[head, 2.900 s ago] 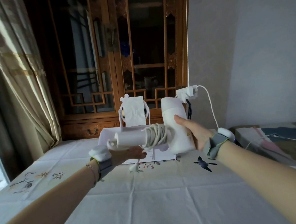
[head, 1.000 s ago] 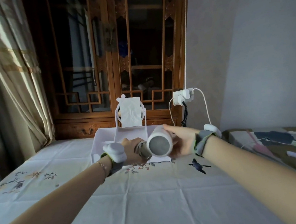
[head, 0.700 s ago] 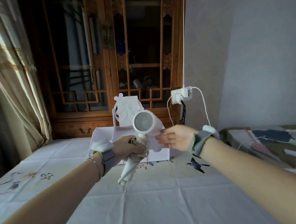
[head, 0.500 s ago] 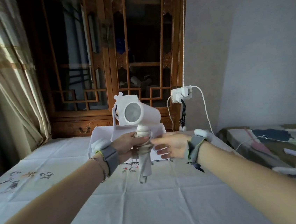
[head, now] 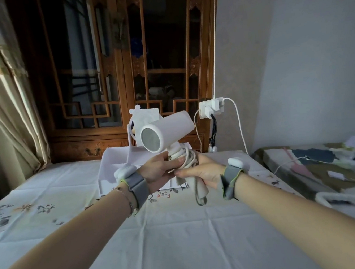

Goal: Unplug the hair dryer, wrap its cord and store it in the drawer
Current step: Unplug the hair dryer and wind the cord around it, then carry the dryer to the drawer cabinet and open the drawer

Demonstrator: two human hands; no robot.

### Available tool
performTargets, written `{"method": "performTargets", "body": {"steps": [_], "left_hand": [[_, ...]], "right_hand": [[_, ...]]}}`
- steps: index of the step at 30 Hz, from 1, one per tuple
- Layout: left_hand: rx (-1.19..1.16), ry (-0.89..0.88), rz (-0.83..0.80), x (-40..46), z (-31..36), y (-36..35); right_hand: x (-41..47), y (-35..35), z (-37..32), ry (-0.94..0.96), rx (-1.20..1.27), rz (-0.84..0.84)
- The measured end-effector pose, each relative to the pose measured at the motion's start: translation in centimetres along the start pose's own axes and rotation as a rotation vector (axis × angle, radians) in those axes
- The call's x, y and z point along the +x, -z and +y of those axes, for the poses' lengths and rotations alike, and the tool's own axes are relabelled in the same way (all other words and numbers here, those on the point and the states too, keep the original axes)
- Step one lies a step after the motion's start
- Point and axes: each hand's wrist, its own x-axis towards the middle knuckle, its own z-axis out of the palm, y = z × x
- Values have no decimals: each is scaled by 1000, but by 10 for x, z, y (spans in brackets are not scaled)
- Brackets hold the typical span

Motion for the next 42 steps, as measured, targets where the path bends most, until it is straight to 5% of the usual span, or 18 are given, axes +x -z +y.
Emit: {"method": "performTargets", "body": {"steps": [7,31,42], "left_hand": [[-75,30,-12,8,-12,-26],[148,328,-336,60,-113,-195],[19,403,-201,83,-154,-293]], "right_hand": [[-15,21,-1,-42,-207,91],[-184,157,27,-203,-300,469],[-229,211,49,-302,-384,530]]}}
